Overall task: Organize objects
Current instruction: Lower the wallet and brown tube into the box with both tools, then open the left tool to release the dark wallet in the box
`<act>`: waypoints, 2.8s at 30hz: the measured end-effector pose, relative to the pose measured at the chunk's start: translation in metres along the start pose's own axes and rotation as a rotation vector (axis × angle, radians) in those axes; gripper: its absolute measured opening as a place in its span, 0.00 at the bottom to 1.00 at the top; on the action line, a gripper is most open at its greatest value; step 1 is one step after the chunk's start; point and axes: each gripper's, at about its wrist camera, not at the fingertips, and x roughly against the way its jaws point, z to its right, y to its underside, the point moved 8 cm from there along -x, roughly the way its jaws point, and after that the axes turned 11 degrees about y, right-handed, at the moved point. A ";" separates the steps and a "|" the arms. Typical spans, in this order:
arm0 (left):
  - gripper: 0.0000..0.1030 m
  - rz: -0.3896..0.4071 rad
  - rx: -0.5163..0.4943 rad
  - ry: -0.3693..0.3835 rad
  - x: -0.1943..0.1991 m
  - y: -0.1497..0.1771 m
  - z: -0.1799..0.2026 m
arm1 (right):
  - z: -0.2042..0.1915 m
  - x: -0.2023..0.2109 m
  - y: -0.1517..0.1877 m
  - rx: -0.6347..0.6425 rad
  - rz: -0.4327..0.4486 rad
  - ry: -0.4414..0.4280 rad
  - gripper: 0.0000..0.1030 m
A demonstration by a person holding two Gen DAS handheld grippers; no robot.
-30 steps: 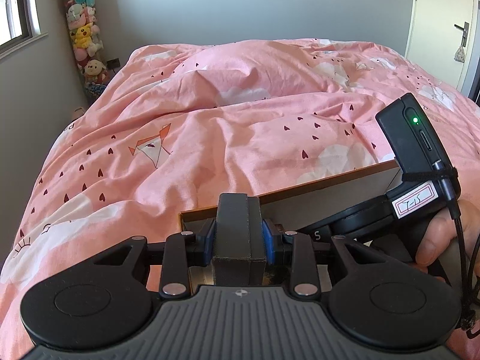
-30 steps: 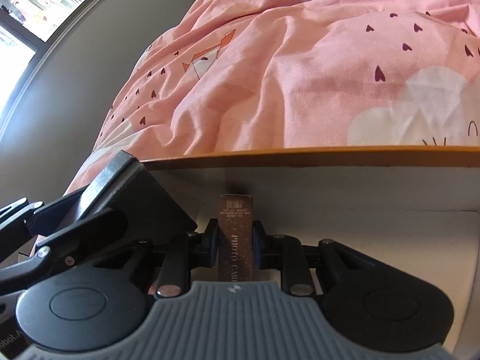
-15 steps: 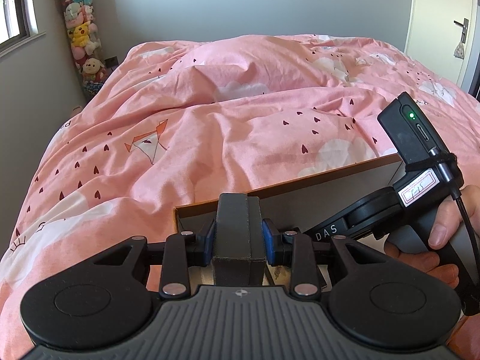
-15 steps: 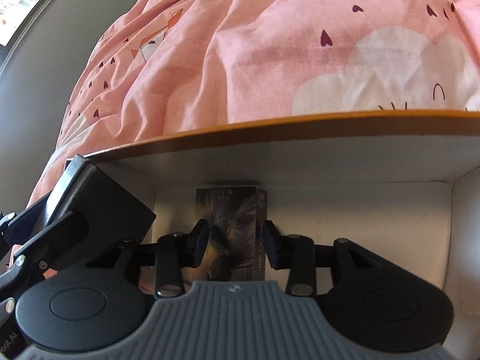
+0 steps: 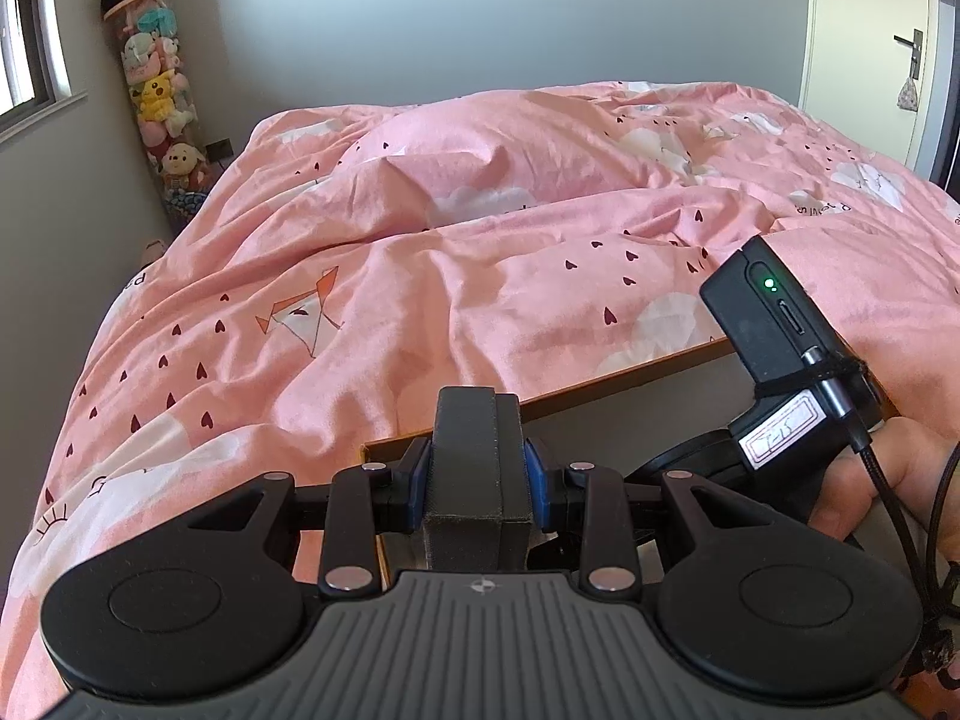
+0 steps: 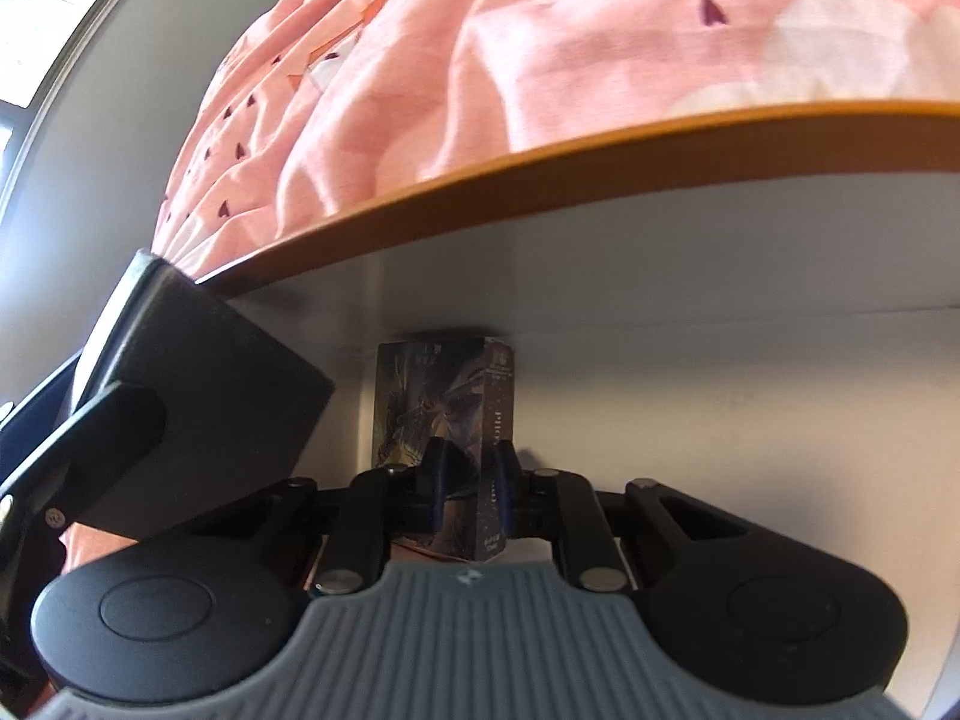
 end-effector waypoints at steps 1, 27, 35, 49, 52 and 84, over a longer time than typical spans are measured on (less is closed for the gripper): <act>0.35 0.001 -0.004 -0.001 0.000 0.000 0.000 | -0.004 -0.002 0.000 0.003 -0.004 -0.012 0.12; 0.36 -0.149 -0.351 -0.221 -0.041 0.030 0.039 | 0.006 0.048 -0.005 0.077 0.116 0.065 0.04; 0.43 -0.160 -0.317 -0.189 -0.049 0.035 0.034 | 0.001 0.061 -0.007 0.104 0.146 0.042 0.04; 0.61 -0.116 -0.177 -0.030 -0.021 0.044 0.027 | 0.005 0.040 -0.001 0.064 0.084 0.037 0.09; 0.60 -0.108 -0.134 -0.001 -0.010 0.043 0.023 | 0.005 0.032 0.000 0.052 0.068 0.039 0.09; 0.12 -0.119 0.024 -0.022 0.015 0.049 0.008 | -0.006 0.025 -0.002 0.021 0.107 0.005 0.07</act>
